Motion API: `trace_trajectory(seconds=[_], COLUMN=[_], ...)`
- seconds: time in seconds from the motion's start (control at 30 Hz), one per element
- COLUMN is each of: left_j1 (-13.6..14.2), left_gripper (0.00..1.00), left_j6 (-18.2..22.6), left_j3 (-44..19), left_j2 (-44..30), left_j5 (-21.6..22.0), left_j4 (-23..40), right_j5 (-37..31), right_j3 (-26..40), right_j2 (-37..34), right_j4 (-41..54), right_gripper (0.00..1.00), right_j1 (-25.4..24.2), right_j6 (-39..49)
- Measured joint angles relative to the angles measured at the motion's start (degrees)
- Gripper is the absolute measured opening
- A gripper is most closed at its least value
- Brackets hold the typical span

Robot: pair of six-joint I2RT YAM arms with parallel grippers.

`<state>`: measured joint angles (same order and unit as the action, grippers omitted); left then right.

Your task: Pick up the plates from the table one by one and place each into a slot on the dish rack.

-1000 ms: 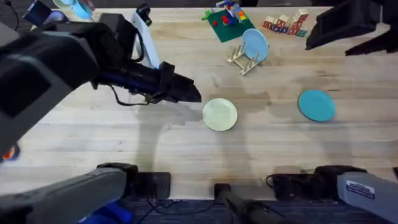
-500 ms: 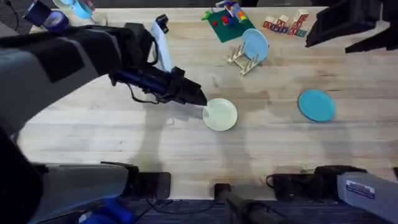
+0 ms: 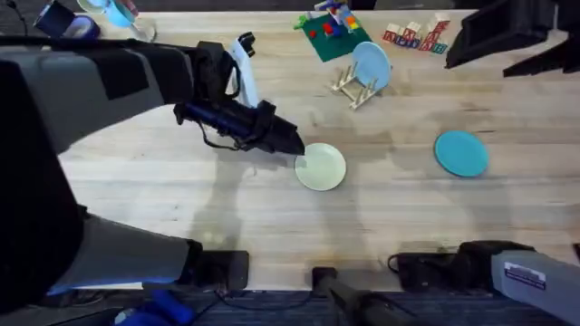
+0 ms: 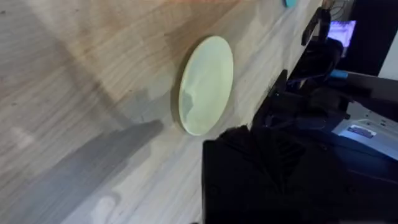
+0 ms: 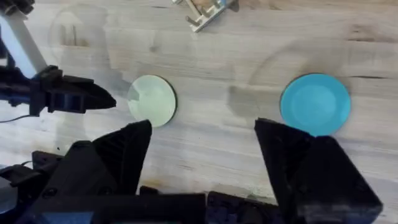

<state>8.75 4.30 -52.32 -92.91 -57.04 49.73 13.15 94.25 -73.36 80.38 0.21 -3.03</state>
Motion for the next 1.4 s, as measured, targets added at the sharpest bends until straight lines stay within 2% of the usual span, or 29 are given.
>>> trace_trajectory(seconds=[0.2, 0.33, 0.5, 0.77, 1.17, 1.4], left_j1=[0.0, 0.0, 0.18, 3.6, 3.65, 3.65], left_gripper=[0.042, 0.042, 0.042, 0.043, 0.042, 0.044], left_j6=[-4.43, -5.82, -6.62, -8.88, -9.32, -11.39], left_j3=[0.01, 0.01, 0.01, 0.01, 0.01, 2.48], left_j2=[-0.03, -0.03, -0.03, -0.03, -0.03, -0.03], left_j5=[1.2, 2.05, 2.73, 4.61, 6.86, 7.15], left_j4=[-2.15, -2.14, -1.49, -1.98, -3.1, -10.78], right_j5=[0.0, 0.0, 0.0, 0.0, 0.0, 0.0], right_j3=[0.0, -0.02, 0.01, 0.01, 0.01, 0.01], right_j2=[0.0, 0.0, 0.0, 0.0, 0.0, 0.0], right_j4=[-0.22, -0.2, -0.22, -0.22, -1.01, -1.03], right_gripper=[0.996, 0.996, 0.996, 0.995, 0.996, 0.996], right_j1=[0.0, 0.0, 0.0, 0.0, 0.0, 0.0], right_j6=[-0.02, -0.04, -0.04, -0.04, -0.04, -0.04])
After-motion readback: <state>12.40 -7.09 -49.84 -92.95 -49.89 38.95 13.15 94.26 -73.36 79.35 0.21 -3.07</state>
